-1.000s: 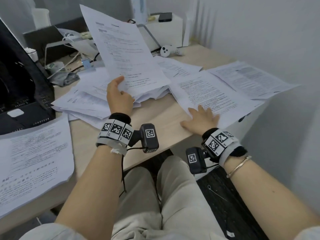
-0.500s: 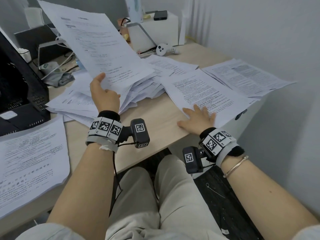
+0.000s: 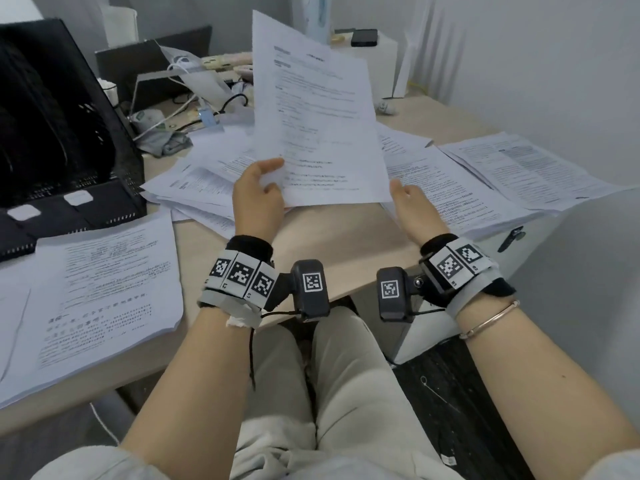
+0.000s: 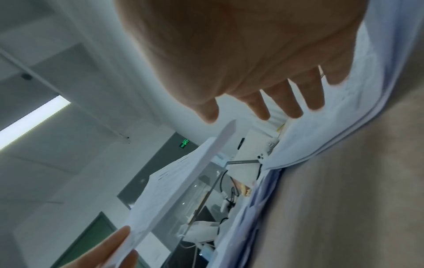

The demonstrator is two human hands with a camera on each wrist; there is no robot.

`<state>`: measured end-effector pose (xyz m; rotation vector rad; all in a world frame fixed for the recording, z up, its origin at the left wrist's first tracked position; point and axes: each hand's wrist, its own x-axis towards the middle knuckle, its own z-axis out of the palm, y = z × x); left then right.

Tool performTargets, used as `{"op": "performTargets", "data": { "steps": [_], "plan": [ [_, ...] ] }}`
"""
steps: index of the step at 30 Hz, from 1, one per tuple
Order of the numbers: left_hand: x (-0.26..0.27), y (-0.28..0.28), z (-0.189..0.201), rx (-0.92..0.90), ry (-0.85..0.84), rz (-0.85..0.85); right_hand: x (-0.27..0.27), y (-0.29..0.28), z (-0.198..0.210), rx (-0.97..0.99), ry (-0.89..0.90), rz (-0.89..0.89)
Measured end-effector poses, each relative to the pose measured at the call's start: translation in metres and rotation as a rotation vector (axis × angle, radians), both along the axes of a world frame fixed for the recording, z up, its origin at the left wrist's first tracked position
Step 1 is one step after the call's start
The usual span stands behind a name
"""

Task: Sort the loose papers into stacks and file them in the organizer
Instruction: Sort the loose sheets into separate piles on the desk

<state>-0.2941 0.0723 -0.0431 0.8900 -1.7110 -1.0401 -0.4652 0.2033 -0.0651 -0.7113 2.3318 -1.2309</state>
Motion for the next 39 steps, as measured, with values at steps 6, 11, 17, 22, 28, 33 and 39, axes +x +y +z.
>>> {"op": "performTargets", "data": {
  "steps": [6,11,17,22,28,33,39],
  "plan": [
    [0.042,0.006,0.004,-0.007,-0.047,0.044,0.037,-0.026,0.014,-0.215,-0.148,0.064],
    [0.08,0.001,0.002,-0.032,-0.304,0.041,0.065,-0.047,0.012,-0.279,-0.09,0.046],
    [0.119,-0.008,-0.002,-0.05,-0.38,0.066,0.096,-0.074,0.019,-0.259,-0.059,0.091],
    [0.152,-0.021,0.004,0.03,-0.328,0.13,0.121,-0.099,0.026,-0.268,-0.095,0.157],
    [0.188,-0.035,-0.001,0.044,-0.319,0.247,0.157,-0.118,0.035,-0.258,-0.117,0.234],
    [0.223,-0.05,-0.001,0.102,-0.292,0.335,0.19,-0.13,0.046,-0.201,-0.108,0.402],
    [0.28,-0.071,0.002,0.112,-0.246,0.572,0.243,-0.156,0.048,-0.144,-0.112,0.641]
  ]
}}
